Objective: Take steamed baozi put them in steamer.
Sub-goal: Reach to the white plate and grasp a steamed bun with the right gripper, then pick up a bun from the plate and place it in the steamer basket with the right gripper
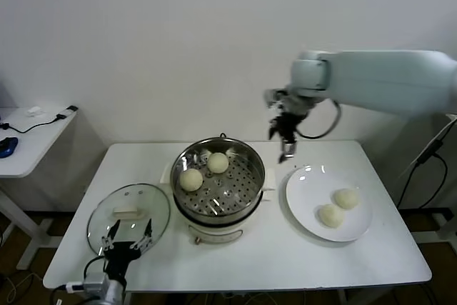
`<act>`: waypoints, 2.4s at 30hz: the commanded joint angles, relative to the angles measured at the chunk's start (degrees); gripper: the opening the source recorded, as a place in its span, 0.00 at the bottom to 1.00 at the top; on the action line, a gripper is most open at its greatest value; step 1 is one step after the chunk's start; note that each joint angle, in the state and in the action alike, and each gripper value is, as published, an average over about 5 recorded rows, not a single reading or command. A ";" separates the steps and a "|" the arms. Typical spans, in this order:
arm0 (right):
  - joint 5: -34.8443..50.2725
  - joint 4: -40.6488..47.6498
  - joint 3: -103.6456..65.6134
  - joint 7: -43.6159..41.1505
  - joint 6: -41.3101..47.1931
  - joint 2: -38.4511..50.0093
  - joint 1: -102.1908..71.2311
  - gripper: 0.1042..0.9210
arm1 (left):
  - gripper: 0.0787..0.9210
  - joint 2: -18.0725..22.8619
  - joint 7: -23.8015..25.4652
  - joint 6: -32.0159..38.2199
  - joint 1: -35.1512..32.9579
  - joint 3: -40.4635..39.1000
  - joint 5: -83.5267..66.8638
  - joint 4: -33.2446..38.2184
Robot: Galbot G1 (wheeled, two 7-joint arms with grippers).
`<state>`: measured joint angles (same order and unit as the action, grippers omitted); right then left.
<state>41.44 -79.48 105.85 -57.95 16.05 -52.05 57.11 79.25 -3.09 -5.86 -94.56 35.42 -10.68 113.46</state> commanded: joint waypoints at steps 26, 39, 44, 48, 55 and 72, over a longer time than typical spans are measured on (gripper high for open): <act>-28.02 7.67 -34.38 6.86 2.97 16.57 -48.42 0.88 | 0.88 2.73 -0.35 0.63 -1.63 -0.66 2.86 -0.81; -27.48 8.31 -34.94 7.41 3.16 14.83 -48.15 0.87 | 0.88 2.99 -0.41 0.60 -1.85 -0.77 3.19 -0.64; -26.88 7.26 -34.34 7.04 3.03 15.57 -46.93 0.77 | 0.88 3.03 -0.44 0.61 -2.14 -0.72 3.26 -0.17; -26.61 5.08 -32.98 5.96 2.61 17.08 -43.11 0.66 | 0.88 3.22 -0.44 0.61 -2.39 -0.90 3.57 0.28; -19.93 0.89 -15.06 1.24 -0.97 14.78 -14.96 0.64 | 0.88 3.27 -0.47 0.73 -3.16 -1.08 3.92 1.37; -11.62 -1.24 -15.41 -3.99 -27.56 -18.54 2.05 0.64 | 0.88 2.58 -0.40 -0.15 -2.62 -1.36 2.95 2.67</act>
<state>27.73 -76.33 91.64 -59.68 1.46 -55.38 53.13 81.58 -3.54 -5.35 -97.38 34.21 -7.66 116.02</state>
